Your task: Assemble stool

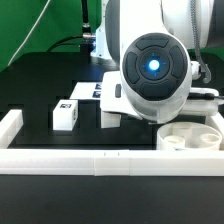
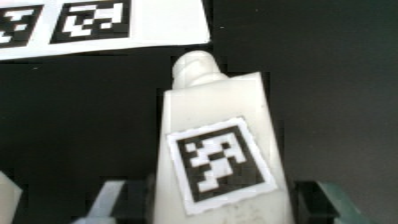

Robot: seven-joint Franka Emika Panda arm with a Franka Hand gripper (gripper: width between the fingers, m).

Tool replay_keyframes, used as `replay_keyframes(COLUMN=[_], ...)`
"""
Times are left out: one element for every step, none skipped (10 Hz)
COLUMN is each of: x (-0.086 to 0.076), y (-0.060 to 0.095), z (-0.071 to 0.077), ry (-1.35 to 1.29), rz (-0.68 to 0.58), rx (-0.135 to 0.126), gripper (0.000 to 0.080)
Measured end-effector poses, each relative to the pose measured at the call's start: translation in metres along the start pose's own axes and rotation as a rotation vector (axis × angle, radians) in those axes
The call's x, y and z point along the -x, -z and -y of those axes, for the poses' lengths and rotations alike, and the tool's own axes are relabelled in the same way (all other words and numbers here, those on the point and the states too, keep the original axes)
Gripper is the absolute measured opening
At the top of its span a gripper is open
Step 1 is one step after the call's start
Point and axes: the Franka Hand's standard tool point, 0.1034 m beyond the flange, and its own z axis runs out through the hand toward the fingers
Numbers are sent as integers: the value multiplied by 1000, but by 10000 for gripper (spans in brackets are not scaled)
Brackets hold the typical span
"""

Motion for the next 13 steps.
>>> replay_keyframes(x=[0, 0, 3, 11, 22, 35, 45, 49, 42, 39, 39, 39, 29], y=[0, 2, 9, 20, 32, 45, 57, 67, 65, 65, 65, 65, 78], z=[0, 0, 2, 5, 8, 10, 11, 15, 16, 16, 16, 16, 20], ry=[0, 3, 8, 17, 26, 33, 40, 49, 54, 53, 54, 55, 94], rz=[0, -5, -11, -7, 1, 16, 29, 21, 0, -19, -20, -20, -112], rx=[0, 0, 0, 4, 7, 12, 17, 20, 17, 14, 14, 14, 7], gripper=[325, 325, 325, 325, 325, 325, 327, 327, 327, 327, 327, 327, 327])
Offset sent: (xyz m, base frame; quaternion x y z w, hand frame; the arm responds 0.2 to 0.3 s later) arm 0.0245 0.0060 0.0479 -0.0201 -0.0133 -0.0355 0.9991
